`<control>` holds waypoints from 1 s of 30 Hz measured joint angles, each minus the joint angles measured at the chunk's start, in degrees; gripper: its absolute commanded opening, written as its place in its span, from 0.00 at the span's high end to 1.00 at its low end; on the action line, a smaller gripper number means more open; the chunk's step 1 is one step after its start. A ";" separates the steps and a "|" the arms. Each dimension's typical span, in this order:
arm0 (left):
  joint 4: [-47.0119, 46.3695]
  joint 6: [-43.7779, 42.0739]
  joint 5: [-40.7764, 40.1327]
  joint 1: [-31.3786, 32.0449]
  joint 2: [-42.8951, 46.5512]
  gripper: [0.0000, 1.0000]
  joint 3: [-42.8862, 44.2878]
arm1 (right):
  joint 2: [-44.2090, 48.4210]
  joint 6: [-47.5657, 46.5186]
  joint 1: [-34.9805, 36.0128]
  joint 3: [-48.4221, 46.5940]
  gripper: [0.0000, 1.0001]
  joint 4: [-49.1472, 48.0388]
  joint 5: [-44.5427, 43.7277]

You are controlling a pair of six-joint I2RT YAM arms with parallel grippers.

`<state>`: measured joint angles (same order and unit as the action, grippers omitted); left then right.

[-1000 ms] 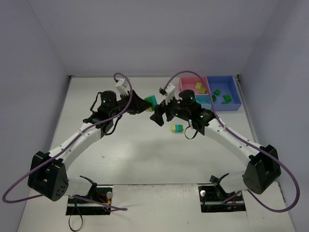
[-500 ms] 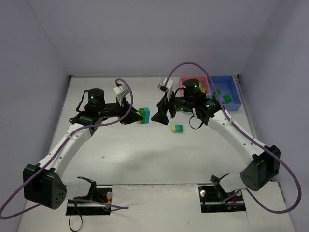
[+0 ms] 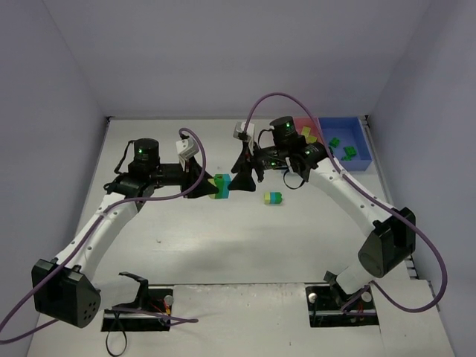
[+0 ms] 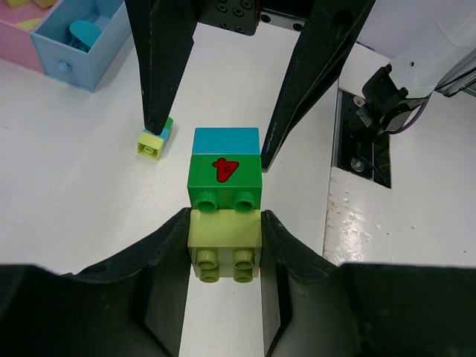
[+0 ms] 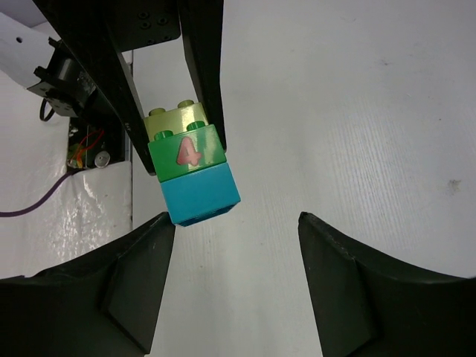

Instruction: Sort the legos into containers by color

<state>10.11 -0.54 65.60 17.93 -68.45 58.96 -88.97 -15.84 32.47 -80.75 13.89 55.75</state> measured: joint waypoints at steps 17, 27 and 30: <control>0.17 -0.72 1.81 0.44 -1.22 0.97 1.07 | -1.09 -0.96 0.57 -1.55 0.73 1.18 6.21; 0.76 -1.84 0.98 0.50 -1.20 1.00 1.11 | -1.66 -1.01 -0.92 -1.01 1.00 1.36 8.24; -0.07 -1.90 -0.02 1.38 -1.18 1.00 1.09 | -0.55 -0.96 -2.45 1.27 1.00 0.68 9.97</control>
<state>10.04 -2.44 65.58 19.31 -69.63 60.05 -89.52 -16.80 30.02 -79.48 14.57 65.71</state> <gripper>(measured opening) 0.305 0.339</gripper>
